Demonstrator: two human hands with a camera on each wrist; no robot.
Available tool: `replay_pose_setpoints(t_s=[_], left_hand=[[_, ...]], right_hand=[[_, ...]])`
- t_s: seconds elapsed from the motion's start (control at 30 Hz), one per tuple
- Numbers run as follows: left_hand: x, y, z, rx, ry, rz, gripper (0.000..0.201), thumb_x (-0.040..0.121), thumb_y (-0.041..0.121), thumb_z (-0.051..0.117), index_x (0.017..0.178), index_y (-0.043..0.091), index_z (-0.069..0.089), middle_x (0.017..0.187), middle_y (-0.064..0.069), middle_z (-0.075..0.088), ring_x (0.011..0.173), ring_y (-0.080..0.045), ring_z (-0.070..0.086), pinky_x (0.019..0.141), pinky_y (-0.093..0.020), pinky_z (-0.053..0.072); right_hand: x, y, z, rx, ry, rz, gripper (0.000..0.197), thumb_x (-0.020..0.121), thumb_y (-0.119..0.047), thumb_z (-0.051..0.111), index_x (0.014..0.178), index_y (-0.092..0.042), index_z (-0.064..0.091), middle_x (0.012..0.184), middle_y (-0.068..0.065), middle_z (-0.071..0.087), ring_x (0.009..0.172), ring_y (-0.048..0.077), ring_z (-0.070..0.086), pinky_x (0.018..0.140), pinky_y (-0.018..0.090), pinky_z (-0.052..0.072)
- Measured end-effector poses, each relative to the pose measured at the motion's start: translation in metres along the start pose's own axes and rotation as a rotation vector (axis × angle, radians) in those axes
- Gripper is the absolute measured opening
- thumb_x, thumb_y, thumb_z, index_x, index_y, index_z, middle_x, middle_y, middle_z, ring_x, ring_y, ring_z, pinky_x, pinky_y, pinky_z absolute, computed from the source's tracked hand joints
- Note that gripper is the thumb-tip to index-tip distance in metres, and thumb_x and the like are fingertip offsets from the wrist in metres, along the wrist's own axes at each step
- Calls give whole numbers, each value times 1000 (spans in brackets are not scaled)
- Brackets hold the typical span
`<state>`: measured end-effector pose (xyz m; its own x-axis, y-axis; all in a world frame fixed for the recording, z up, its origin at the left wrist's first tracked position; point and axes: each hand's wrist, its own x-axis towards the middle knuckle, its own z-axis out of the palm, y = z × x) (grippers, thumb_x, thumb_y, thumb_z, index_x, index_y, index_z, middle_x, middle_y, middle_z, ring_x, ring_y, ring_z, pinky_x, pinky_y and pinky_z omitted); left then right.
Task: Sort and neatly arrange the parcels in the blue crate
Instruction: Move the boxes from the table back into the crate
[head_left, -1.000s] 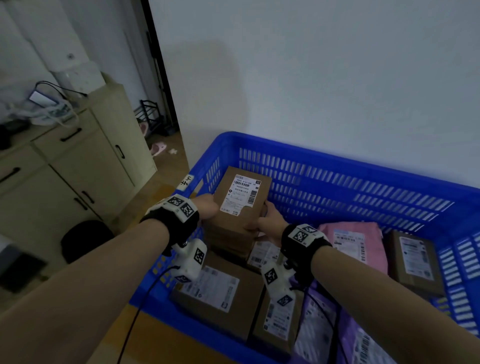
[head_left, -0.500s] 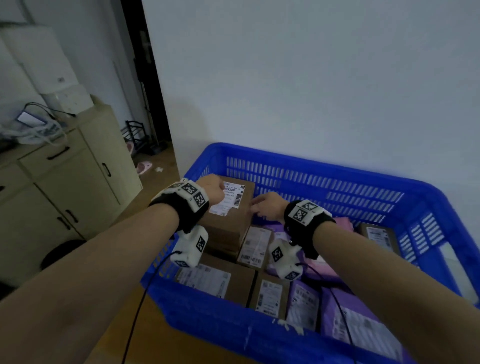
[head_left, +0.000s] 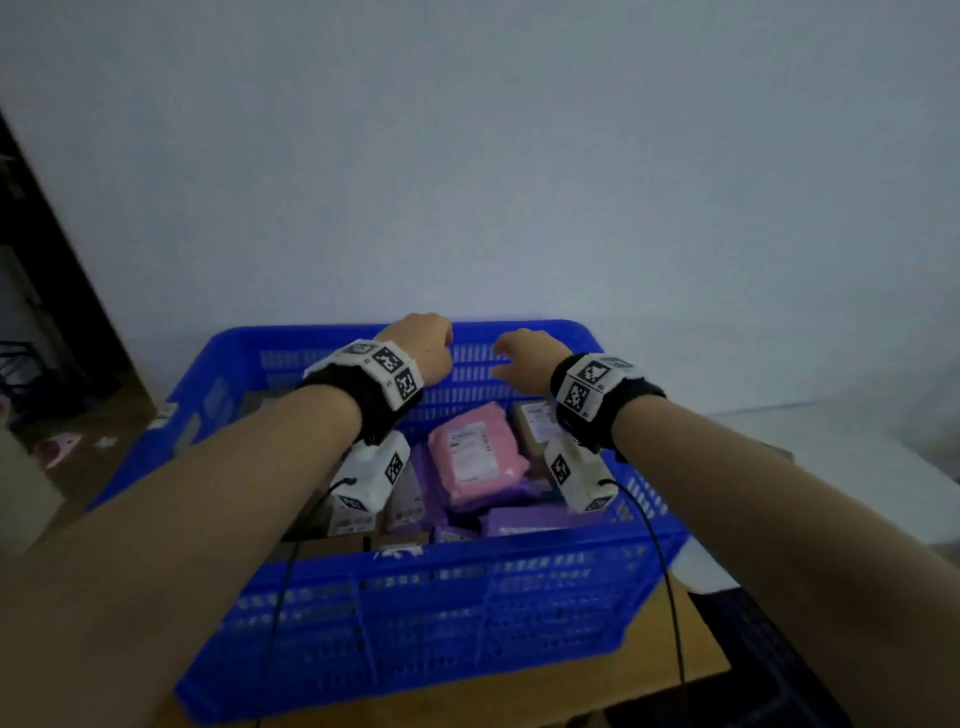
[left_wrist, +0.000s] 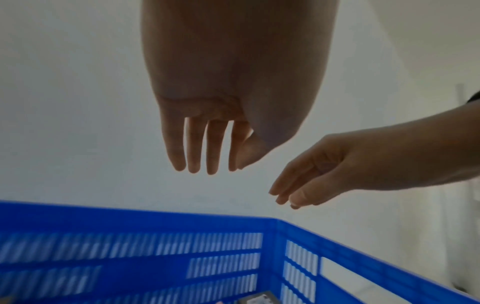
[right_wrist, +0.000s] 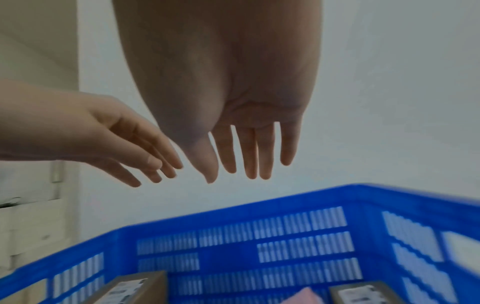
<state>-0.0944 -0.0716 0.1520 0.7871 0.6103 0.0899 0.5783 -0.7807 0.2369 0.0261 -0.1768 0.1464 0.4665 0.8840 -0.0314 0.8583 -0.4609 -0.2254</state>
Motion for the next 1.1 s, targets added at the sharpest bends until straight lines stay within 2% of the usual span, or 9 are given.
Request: replay_pose_setpoints(t_s=[0.2,0.27,0.4,0.7,0.9,1.1], left_hand=[[23,109,25,116,14,249,35,92,14,42,125,9,55,130,-13,56,119,-30,54,96,-40,46],[28,130,32,113,-10,291,35,92,14,41,125,10,53,130,-13,55,119,-30,53,96,-39,45],[53,212,53,97,-40,401,35,93,13,41,127,13,51,132,-11,52,120,-29,51,95,-37,43],[114,379,118,62,-126,514,36,95,19,41,129,15,50,133,-8,54,119,-27,53,93,-34,43],[156,438,187,129,-284,517,31,94,17,42,122,11,54,124,-10,59,108,-28,59,84,-34,46],[188,451,267,163,-420,456,29,94,19,42,117,10,57,120,-10,61,104,-27,60,82,-33,48]], right_hand=[[-55,101,-28,-46,61,202,46,96,-28,47,139,-15,42,143,9,46,129,27,47,102,35,40],[-64,124,-31,-43,71,236,46,97,-29,46,140,-14,41,144,8,46,131,26,44,104,35,37],[-91,199,-47,-54,96,362,45,97,-29,46,140,-15,41,144,7,45,133,25,41,107,36,35],[-119,369,-59,-41,49,532,44,98,-28,42,141,-15,39,143,7,46,130,26,45,103,37,39],[-119,466,-30,43,-58,597,46,99,-27,42,143,-14,37,147,8,42,131,26,44,104,37,39],[-111,537,29,170,-157,644,45,99,-27,42,142,-14,38,146,8,43,131,26,45,105,37,39]])
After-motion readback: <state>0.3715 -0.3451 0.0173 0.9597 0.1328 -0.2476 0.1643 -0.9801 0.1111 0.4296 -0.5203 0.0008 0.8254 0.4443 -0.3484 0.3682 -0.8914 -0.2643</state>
